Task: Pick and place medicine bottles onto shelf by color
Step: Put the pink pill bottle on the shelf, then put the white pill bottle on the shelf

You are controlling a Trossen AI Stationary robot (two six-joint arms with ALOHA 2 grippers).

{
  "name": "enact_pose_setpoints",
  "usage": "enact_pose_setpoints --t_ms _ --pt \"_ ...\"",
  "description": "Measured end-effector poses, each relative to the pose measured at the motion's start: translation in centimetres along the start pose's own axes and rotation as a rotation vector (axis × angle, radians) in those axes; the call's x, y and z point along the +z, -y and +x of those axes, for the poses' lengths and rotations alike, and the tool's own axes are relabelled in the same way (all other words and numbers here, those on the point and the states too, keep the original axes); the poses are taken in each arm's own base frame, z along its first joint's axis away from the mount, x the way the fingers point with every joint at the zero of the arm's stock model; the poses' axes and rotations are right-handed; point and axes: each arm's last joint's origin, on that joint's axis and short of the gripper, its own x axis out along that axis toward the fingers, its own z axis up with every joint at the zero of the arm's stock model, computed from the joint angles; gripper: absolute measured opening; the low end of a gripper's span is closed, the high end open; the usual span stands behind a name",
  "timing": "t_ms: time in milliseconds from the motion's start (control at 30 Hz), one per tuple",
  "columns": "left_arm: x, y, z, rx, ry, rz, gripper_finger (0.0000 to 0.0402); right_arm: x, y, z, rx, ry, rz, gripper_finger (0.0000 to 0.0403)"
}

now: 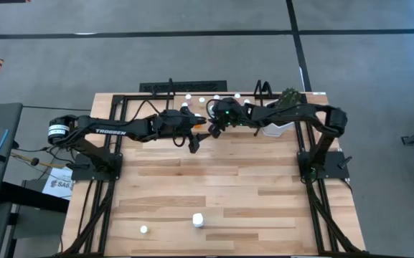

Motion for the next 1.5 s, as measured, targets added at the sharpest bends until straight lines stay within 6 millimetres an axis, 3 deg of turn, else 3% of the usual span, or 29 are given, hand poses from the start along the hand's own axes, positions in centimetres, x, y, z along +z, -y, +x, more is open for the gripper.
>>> enact_pose_setpoints --t_ms 200,567,933,1067,1267,1500 --pt "-0.7 0.1 0.0 -0.054 -0.074 -0.026 0.027 -0.8 0.1 1.4 -0.009 -0.018 -0.001 0.0119" --pt "-0.7 0.4 -1.8 -0.11 -0.159 -0.056 0.027 -0.8 0.1 1.4 -0.009 -0.021 -0.022 0.0123" --pt "-0.8 1.0 -4.1 -0.074 -0.253 -0.084 0.027 -0.5 0.1 1.2 -0.002 -0.002 -0.067 0.0235" --pt "-1.2 1.4 -4.7 -0.071 -0.306 -0.124 0.027 0.5 0.0 -0.1 0.001 0.009 -0.097 0.0255" --pt "-1.8 2.6 -5.0 -0.084 -0.366 -0.184 0.027 2.4 -0.3 -3.6 0.01 -0.007 -0.118 0.0256" --pt "-3.2 4.7 -5.9 -0.103 -0.499 -0.251 0.027 1.6 -3.5 -7.4 0.084 -0.098 -0.132 0.0255"
